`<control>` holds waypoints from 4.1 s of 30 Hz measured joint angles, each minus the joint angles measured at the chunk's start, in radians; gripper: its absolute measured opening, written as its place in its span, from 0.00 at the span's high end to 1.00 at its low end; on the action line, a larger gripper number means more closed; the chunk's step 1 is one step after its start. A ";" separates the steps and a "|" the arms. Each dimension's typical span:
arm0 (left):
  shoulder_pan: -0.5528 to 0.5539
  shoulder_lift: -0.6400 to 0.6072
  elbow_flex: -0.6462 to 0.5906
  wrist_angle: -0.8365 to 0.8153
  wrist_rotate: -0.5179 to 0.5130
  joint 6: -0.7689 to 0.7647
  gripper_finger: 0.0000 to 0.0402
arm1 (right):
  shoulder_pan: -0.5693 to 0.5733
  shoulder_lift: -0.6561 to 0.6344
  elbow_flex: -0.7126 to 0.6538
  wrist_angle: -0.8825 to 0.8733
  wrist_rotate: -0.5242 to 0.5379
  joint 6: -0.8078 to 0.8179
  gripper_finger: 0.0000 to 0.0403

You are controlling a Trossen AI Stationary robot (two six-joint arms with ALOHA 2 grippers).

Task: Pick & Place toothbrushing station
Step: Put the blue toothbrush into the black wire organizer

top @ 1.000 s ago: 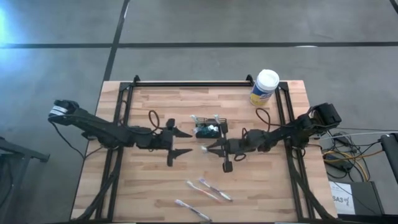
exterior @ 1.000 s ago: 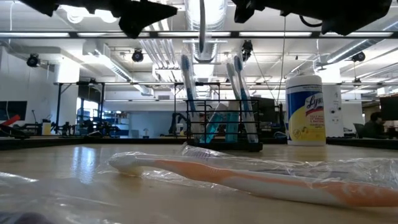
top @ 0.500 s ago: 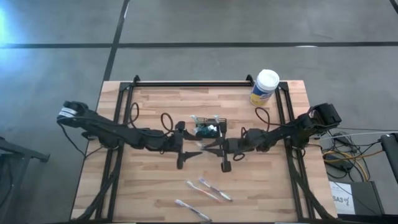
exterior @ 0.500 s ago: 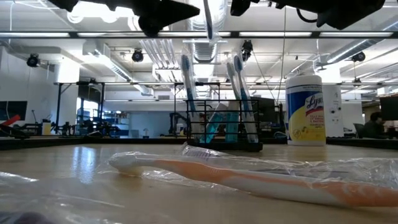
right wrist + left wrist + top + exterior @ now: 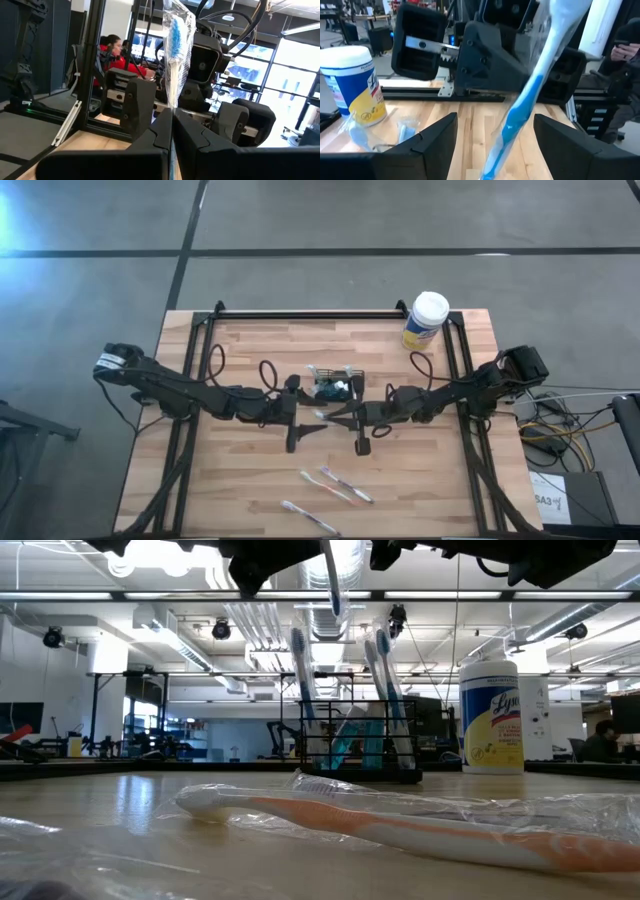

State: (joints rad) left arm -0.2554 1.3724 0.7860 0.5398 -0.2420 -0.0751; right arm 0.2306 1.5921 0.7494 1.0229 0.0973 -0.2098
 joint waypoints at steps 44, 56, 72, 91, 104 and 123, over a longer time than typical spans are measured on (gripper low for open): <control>-0.010 -0.055 -0.006 0.074 0.089 0.033 0.66 | 0.000 0.020 -0.004 0.005 0.000 -0.003 0.98; -0.010 -0.065 -0.007 0.060 0.095 0.121 0.95 | 0.000 0.018 -0.005 0.005 -0.001 0.073 0.98; -0.019 -0.312 -0.241 0.076 0.027 0.124 0.96 | 0.004 -0.269 -0.277 0.002 0.044 0.059 0.93; 0.090 -0.109 -0.245 0.304 -0.103 0.317 0.96 | 0.009 -0.477 -0.585 0.067 0.063 0.156 0.98; 0.208 -0.104 -0.249 0.256 -0.016 0.248 0.96 | 0.009 -0.479 -0.590 0.068 0.063 0.150 0.98; 0.215 0.097 -0.213 0.308 -0.010 0.265 0.96 | 0.009 -0.479 -0.589 0.066 0.062 0.115 0.98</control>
State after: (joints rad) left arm -0.0401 1.4697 0.5735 0.8479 -0.2520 0.1898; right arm 0.2394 1.1129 0.1604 1.0889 0.1596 -0.0949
